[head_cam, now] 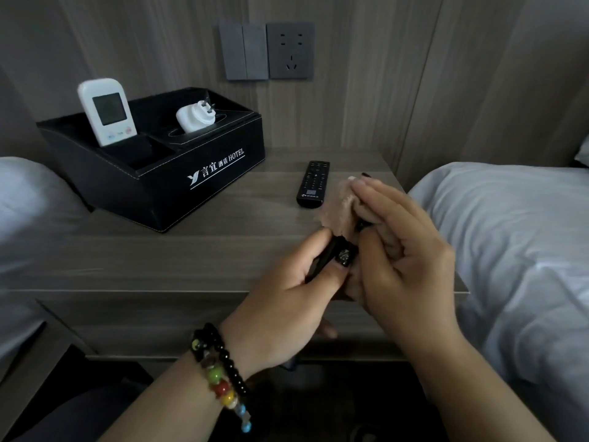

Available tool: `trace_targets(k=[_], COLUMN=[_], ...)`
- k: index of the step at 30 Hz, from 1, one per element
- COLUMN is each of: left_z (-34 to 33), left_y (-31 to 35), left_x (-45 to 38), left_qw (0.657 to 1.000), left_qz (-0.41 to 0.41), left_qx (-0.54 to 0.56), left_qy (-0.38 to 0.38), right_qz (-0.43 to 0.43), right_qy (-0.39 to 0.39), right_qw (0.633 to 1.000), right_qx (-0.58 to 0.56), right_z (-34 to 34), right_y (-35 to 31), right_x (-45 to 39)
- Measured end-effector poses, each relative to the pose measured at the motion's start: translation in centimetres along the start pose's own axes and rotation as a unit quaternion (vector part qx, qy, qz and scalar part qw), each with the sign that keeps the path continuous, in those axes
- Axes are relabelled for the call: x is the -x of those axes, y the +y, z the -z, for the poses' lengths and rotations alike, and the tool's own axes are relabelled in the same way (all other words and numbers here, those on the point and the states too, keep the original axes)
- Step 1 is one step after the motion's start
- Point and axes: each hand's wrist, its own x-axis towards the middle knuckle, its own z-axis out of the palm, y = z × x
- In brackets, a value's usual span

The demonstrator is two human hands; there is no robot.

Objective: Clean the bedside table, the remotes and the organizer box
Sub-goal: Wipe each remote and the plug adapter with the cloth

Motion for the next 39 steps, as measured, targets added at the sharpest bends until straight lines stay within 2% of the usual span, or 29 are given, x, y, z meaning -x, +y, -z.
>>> trace_targets(k=[2, 4, 8, 11, 14, 18, 22, 27, 31, 36, 39], left_z=[0.6, 1.2, 2.1, 2.6, 3.0, 3.2, 4.1, 5.9, 7.6, 8.3, 8.3], left_y=[0.3, 0.5, -0.1, -0.4, -0.4, -0.1, 0.9, 0.7, -0.7, -2.6, -3.2], left_x=[0.2, 0.3, 0.1, 0.1, 0.3, -0.7, -4.4, -11.3, -15.8, -18.7, -19.4], left_qw=[0.993, 0.983, 0.988, 0.990, 0.989, 0.981, 0.967, 0.942, 0.900, 0.889, 0.868], left_qz=[-0.026, -0.041, -0.016, -0.003, 0.005, 0.009, 0.031, 0.071, 0.103, 0.149, 0.173], left_qx=[-0.115, -0.181, -0.150, -0.138, -0.134, -0.125, -0.113, -0.218, -0.334, -0.327, -0.353], left_qy=[0.006, 0.003, -0.010, 0.007, 0.058, 0.149, 0.228, 0.244, 0.261, 0.284, 0.302], right_qz=[-0.062, -0.164, -0.301, -0.270, -0.194, -0.172, -0.144, -0.194, -0.215, -0.247, -0.246], right_qy=[-0.066, -0.124, -0.150, -0.148, -0.162, -0.155, -0.131, -0.101, -0.115, -0.118, -0.117], right_qw=[0.994, 0.967, 0.900, 0.909, 0.934, 0.944, 0.975, 0.973, 0.967, 0.957, 0.958], right_qx=[-0.059, -0.148, -0.276, -0.282, -0.252, -0.235, -0.108, -0.073, -0.068, -0.091, -0.093], right_z=[1.2, 2.4, 3.1, 2.3, 2.1, 2.7, 2.5, 2.3, 2.5, 2.3, 2.1], right_y=[0.1, 0.2, 0.8, 0.4, -0.2, 0.2, 1.6, 3.1, 3.5, 4.2, 4.2], right_x=[-0.8, -1.3, -1.6, -1.0, -0.6, -0.7, -0.7, -1.1, -1.5, -1.8, -1.8])
